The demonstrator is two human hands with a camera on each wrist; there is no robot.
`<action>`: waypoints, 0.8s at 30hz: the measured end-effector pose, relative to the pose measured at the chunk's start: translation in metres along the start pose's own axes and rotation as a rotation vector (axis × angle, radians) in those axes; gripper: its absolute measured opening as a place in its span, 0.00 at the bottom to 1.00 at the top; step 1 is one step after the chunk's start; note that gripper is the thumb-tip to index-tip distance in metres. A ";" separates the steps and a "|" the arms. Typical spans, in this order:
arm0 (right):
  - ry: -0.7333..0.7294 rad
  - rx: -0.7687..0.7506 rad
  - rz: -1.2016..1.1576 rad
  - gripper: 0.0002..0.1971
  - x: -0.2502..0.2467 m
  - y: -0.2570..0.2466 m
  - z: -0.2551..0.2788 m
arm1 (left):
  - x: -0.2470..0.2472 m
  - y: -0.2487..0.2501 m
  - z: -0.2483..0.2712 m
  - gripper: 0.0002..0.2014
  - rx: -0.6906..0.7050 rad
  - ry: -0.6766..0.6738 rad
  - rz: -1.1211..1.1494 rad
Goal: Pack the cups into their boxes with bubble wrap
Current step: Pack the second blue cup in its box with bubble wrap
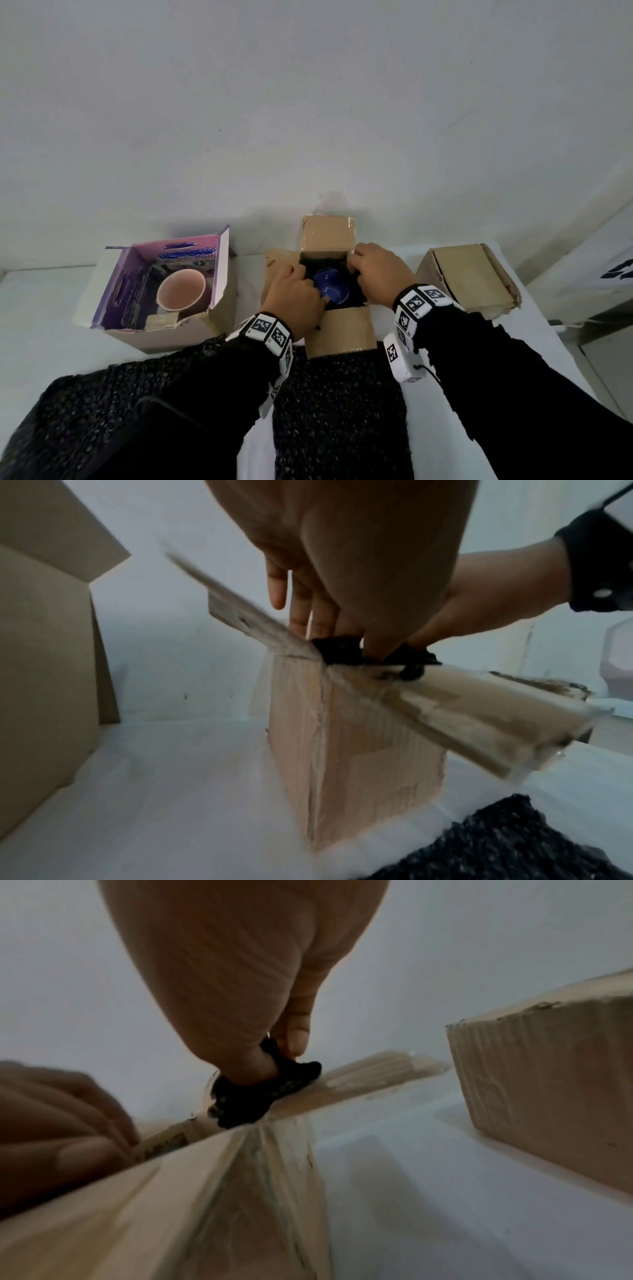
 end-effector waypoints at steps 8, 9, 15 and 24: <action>-0.154 -0.106 0.311 0.23 0.003 -0.021 0.015 | -0.010 0.008 -0.001 0.25 -0.089 -0.095 -0.095; -0.158 -0.110 0.316 0.19 0.002 -0.021 0.015 | -0.009 0.007 -0.003 0.21 -0.084 -0.131 -0.099; -0.336 -0.080 0.353 0.15 0.000 -0.028 0.004 | -0.001 -0.002 -0.011 0.13 -0.119 -0.250 -0.102; -0.341 -0.196 0.347 0.14 0.011 -0.026 -0.005 | 0.014 0.000 -0.014 0.22 -0.144 -0.180 0.068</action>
Point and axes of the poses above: each hand's wrist, its own z-axis away from the middle knuckle, its own x-axis out of the palm, y = z × x, the point moved 1 cm from there along -z, towards the middle knuckle, and after that the axes turned 11 degrees about -x, right-handed, at the moved point
